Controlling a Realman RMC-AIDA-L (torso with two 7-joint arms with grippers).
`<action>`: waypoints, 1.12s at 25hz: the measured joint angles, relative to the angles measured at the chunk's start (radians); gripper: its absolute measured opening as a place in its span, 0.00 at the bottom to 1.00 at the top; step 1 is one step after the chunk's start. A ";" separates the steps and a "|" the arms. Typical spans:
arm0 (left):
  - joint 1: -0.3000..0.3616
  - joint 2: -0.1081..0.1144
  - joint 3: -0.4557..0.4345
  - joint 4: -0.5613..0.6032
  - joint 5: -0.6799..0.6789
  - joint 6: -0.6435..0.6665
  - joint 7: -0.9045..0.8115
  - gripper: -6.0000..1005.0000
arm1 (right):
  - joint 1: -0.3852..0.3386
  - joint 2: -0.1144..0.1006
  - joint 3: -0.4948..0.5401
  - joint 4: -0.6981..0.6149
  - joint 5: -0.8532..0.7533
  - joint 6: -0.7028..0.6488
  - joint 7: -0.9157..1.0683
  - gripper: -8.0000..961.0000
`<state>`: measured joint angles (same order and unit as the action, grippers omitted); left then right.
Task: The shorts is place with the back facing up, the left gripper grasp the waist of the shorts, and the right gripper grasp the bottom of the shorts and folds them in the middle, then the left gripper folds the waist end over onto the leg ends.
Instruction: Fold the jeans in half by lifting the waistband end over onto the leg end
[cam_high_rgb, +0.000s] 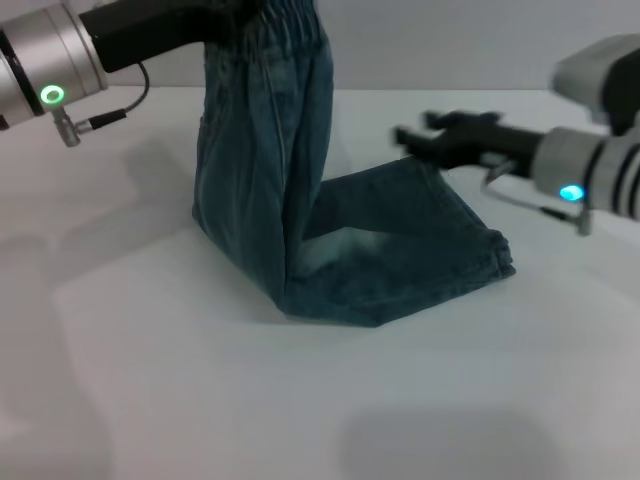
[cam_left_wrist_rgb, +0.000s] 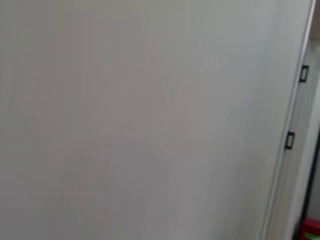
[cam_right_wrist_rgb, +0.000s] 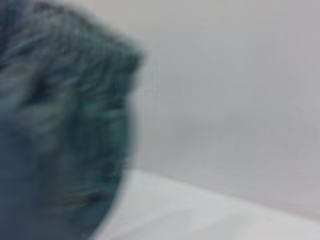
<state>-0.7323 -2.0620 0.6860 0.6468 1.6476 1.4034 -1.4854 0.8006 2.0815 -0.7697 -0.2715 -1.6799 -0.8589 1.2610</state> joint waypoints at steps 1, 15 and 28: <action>0.001 0.000 0.010 -0.003 -0.007 0.001 0.001 0.01 | -0.014 0.000 0.000 -0.020 0.022 0.020 -0.007 0.54; -0.016 -0.007 0.160 -0.092 -0.101 -0.026 0.047 0.01 | -0.118 -0.011 0.000 -0.174 0.258 0.127 -0.046 0.54; -0.032 -0.010 0.381 -0.101 -0.220 -0.065 0.064 0.01 | -0.119 -0.011 -0.001 -0.169 0.259 0.136 -0.057 0.54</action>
<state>-0.7639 -2.0719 1.0673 0.5460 1.4280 1.3387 -1.4217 0.6815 2.0708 -0.7704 -0.4407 -1.4205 -0.7233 1.2038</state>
